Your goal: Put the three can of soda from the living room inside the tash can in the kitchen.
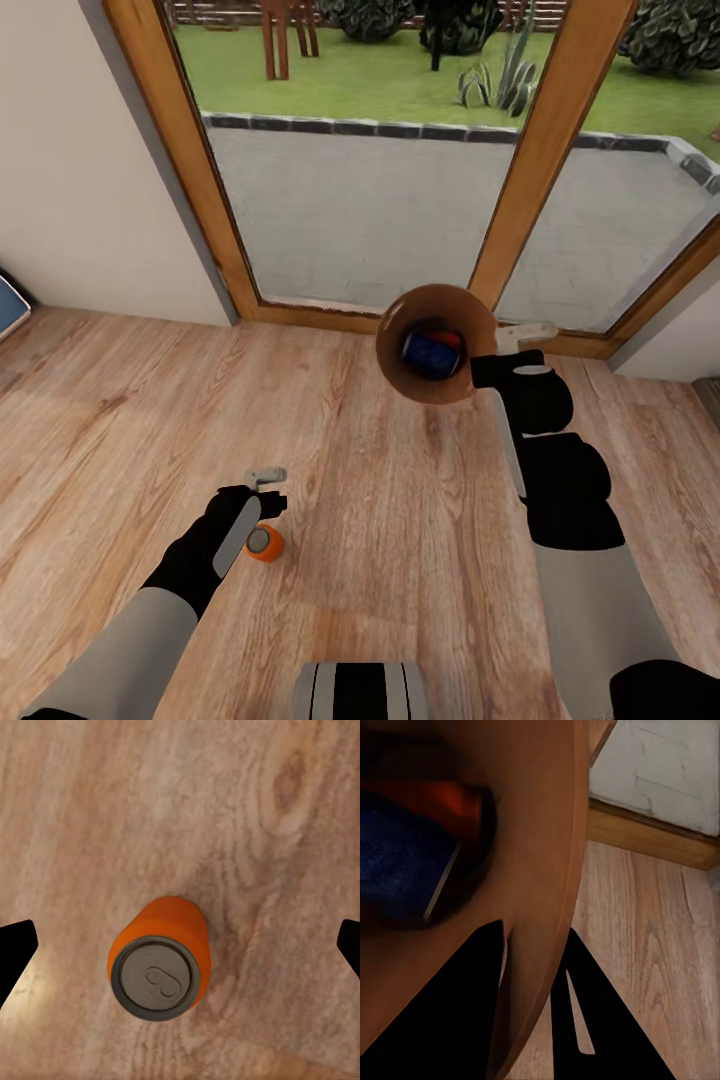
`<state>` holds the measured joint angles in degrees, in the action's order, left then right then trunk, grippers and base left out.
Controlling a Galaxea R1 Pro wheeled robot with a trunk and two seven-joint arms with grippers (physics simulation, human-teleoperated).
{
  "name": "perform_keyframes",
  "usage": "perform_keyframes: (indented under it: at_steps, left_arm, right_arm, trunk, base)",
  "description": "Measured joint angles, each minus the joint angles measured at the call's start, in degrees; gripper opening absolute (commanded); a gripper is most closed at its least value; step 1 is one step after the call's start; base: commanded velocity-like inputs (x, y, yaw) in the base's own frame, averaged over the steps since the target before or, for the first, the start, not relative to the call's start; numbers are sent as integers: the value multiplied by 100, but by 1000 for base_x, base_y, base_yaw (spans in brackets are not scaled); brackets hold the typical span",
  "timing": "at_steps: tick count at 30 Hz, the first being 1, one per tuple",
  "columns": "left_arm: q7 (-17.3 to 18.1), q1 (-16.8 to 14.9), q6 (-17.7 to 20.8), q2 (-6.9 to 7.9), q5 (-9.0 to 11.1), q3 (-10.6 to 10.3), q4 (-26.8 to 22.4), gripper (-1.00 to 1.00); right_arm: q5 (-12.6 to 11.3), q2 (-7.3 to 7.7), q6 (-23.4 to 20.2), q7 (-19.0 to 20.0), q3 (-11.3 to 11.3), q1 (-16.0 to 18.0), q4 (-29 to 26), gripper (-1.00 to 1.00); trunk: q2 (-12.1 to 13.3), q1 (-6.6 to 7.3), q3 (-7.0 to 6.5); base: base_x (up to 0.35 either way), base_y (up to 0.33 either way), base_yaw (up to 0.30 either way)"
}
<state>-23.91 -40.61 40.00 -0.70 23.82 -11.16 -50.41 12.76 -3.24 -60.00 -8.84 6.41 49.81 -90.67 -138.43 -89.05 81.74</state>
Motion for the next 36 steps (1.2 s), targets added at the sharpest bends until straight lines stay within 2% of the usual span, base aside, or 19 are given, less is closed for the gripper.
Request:
perform_keyframes:
  at_steps: [5,17,20,30,36]
  left_arm:
    - [0,0,0,0,0,0,3,100]
    - [26,0,4,4,4,12,4,100]
    - [12,0,7,11,7,40,4,100]
    - [-33,-2,28,17,5,73,5,100]
    - [-35,-7,42,18,8,79,5,100]
  right_arm:
    - [-25,-65,2,0,1,16,1,-100]
    - [-9,-105,0,1,10,17,5,-100]
    - [-7,-105,0,1,14,17,10,-100]
    - [-12,-106,0,0,32,16,1,-100]
    - [-37,-113,4,-6,120,28,1,-100]
  trunk:
    - [0,0,0]
    - [-479,-263,215]
    - [-484,-272,281]
    - [-485,-271,282]
    - [-485,-271,282]
  base:
    - [0,0,0]
    - [0,0,0]
    - [0,0,0]
    - [0,0,0]
    - [0,0,0]
